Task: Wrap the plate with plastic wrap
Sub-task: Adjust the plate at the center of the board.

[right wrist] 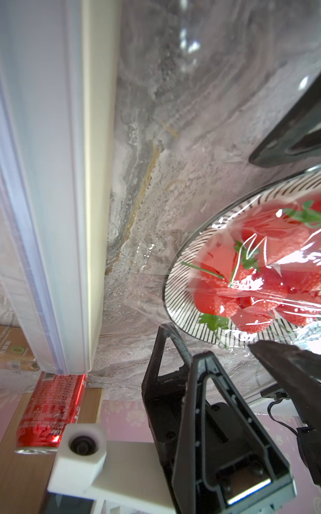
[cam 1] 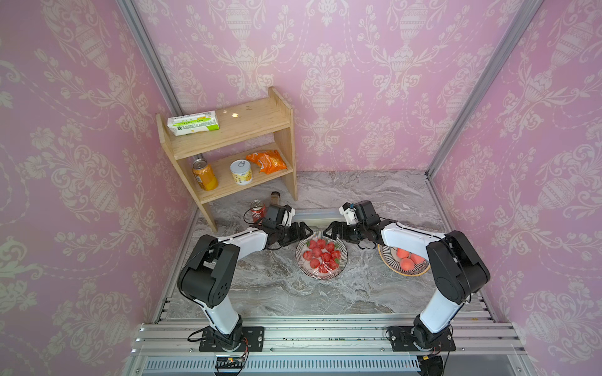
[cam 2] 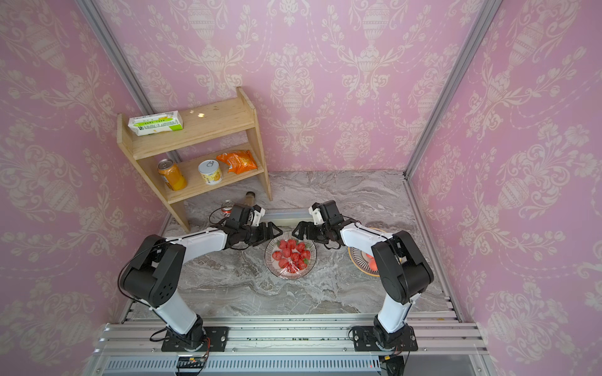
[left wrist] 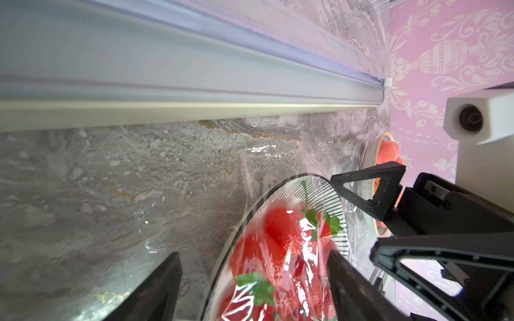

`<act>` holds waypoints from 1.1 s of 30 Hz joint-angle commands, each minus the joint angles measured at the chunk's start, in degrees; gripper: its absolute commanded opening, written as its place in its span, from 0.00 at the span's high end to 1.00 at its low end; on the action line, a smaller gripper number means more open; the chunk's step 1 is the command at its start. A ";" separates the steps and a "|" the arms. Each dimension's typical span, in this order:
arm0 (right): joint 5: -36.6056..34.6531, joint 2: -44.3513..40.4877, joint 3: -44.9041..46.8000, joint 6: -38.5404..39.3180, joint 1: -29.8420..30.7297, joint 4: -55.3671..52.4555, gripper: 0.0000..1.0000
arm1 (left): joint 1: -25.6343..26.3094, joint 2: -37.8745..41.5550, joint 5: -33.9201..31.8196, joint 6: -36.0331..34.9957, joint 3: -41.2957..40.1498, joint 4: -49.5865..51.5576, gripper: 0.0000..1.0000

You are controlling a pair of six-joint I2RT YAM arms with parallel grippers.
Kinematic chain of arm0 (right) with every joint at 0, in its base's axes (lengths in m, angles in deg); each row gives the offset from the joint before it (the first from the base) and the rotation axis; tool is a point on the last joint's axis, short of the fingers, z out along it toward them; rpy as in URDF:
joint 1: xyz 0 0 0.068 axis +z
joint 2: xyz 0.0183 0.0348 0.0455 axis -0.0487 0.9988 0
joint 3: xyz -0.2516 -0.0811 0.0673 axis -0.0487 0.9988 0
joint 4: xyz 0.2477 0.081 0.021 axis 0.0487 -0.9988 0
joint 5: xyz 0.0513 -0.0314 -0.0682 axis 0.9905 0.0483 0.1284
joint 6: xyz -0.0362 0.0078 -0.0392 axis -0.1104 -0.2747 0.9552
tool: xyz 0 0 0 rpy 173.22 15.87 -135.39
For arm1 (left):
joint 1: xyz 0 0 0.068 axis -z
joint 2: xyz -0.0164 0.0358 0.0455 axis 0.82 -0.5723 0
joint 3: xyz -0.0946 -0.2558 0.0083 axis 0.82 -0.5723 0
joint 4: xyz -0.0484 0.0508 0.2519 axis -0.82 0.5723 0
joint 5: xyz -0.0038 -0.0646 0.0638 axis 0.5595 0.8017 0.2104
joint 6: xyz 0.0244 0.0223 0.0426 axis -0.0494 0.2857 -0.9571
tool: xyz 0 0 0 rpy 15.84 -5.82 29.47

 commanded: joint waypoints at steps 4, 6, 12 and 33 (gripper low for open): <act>1.43 -0.13 2.64 -4.47 1.43 1.47 0.01 | 0.54 -0.17 4.59 1.76 -2.62 -0.83 0.17; 1.86 -0.53 3.40 -5.60 1.66 2.27 0.01 | 0.63 0.43 5.08 3.12 -3.85 -2.24 0.17; 4.23 -1.43 6.63 -11.70 2.95 7.18 0.01 | 1.13 0.53 8.55 8.19 -6.03 -8.11 0.17; -2.48 -11.04 1.98 0.71 -0.32 -11.22 0.00 | -7.01 11.21 0.18 0.73 -7.05 5.91 0.15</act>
